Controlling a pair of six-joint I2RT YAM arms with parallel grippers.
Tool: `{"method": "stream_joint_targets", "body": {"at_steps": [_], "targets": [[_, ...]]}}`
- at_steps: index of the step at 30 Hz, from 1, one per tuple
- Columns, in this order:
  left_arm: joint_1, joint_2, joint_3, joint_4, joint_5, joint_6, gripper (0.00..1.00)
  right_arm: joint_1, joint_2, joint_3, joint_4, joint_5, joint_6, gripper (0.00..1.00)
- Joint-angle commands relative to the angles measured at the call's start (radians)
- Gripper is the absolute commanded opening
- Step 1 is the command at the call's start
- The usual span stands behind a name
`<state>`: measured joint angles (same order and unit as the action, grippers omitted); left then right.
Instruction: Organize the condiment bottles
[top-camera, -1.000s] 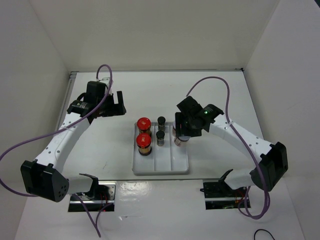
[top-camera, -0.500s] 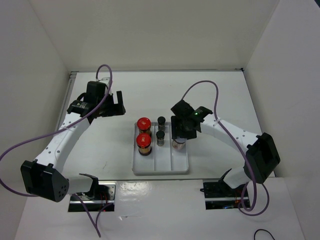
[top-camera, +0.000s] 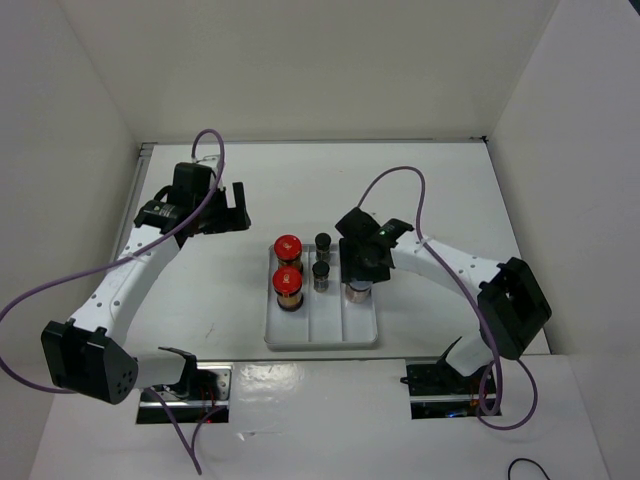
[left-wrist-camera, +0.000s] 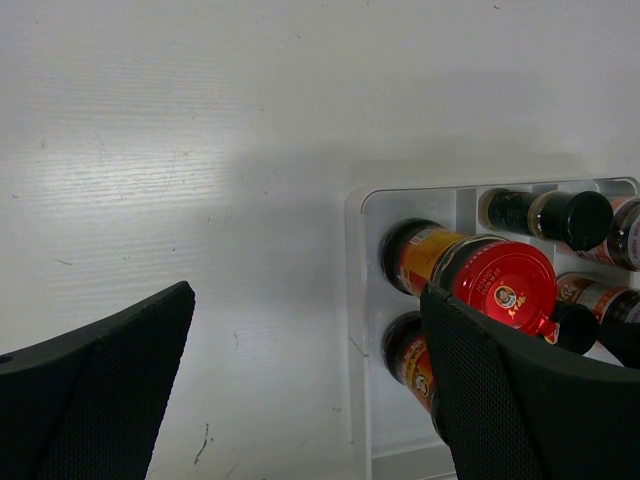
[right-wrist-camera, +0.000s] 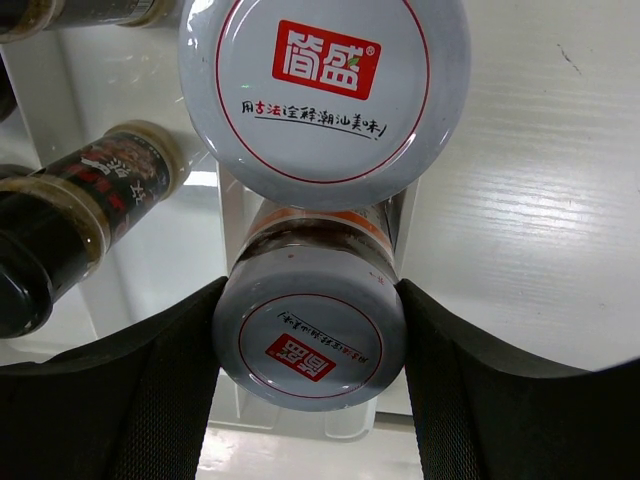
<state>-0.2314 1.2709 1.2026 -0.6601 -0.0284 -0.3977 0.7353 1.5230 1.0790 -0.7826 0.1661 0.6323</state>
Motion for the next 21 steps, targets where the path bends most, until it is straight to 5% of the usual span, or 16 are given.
{"method": "stream_joint_targets", "body": {"at_steps": [1,3,5,7,8,21], "targets": [[0.006,-0.037,0.002,0.001,-0.007,-0.006,1.00,0.009,0.012,0.004,0.048,0.033,0.015,0.24],[0.006,-0.038,0.002,0.001,-0.007,-0.006,1.00,0.009,0.012,0.004,0.048,0.033,0.015,0.52],[0.006,-0.038,0.002,0.001,-0.007,-0.015,1.00,0.009,-0.001,0.004,0.048,0.033,0.015,0.59],[0.006,-0.038,0.002,0.001,-0.007,-0.015,1.00,0.009,-0.012,0.013,0.037,0.033,0.024,0.76],[0.006,-0.038,0.002,0.001,-0.007,-0.015,1.00,0.009,-0.026,0.013,0.037,0.033,0.024,0.98],[0.006,-0.085,0.022,-0.021,-0.007,-0.015,1.00,0.009,-0.272,0.249,-0.098,0.078,0.018,0.98]]}}
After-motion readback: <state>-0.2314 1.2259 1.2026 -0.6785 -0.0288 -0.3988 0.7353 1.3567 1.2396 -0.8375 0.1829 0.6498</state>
